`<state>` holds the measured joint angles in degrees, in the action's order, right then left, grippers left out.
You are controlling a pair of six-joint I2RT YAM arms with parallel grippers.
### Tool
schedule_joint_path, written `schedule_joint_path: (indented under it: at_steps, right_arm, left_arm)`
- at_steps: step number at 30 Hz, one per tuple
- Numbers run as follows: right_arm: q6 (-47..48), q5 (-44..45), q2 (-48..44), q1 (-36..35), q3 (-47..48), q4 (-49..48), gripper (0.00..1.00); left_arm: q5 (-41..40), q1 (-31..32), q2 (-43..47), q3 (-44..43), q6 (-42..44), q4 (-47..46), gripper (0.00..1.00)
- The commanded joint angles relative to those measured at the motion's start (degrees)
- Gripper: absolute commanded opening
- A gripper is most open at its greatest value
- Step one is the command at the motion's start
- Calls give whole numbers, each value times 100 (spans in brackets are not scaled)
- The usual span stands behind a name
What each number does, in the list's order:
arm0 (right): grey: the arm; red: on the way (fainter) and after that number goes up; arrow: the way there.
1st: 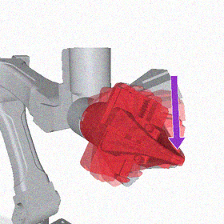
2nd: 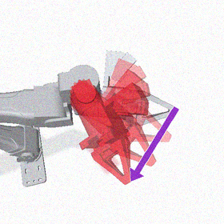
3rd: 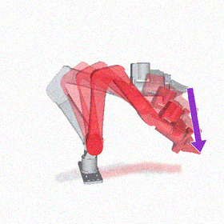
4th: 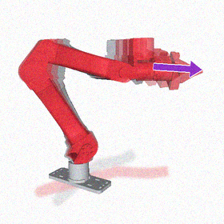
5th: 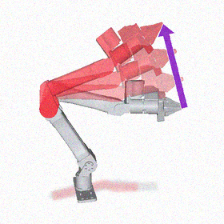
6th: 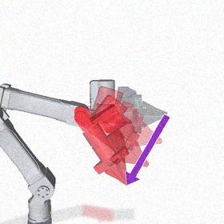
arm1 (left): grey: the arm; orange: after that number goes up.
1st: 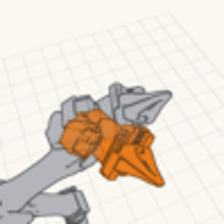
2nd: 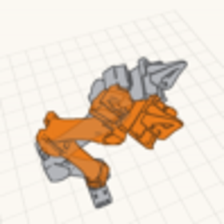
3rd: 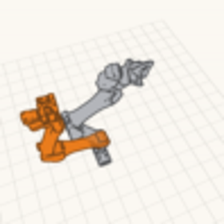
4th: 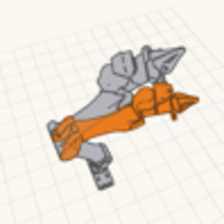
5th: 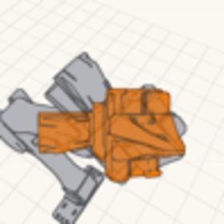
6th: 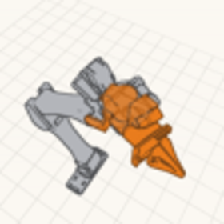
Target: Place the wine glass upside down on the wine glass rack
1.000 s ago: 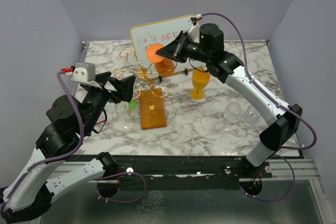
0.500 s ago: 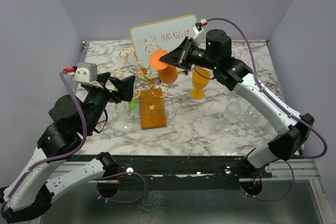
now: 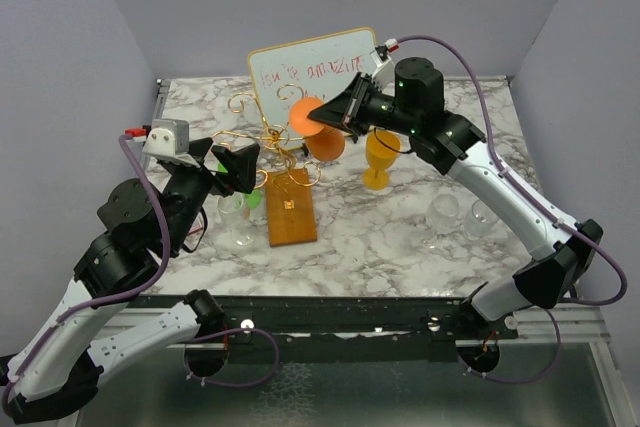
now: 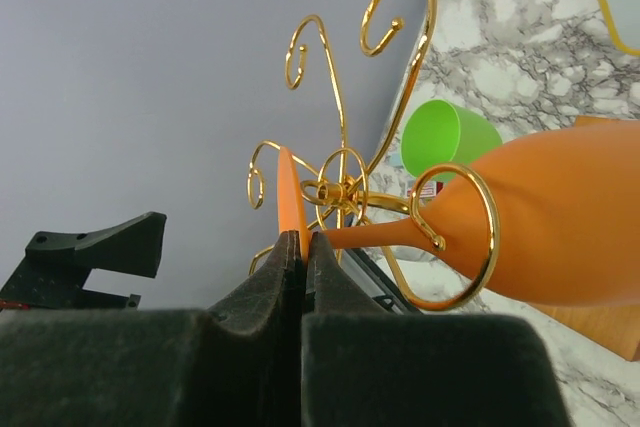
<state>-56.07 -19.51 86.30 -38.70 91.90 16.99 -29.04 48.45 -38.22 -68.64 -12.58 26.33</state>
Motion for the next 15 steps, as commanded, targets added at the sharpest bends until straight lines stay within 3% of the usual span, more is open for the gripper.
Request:
schedule_joint_path:
  at_steps: [1,15]
  right_arm:
    - [204,478,-345,-41,-71,321,1]
    - [543,1447,-242,-41,145,429,1]
  left_arm:
    - [-102,-1,-33,53,11,66,98]
    - [-76,-1,-37,59,-26,66,98]
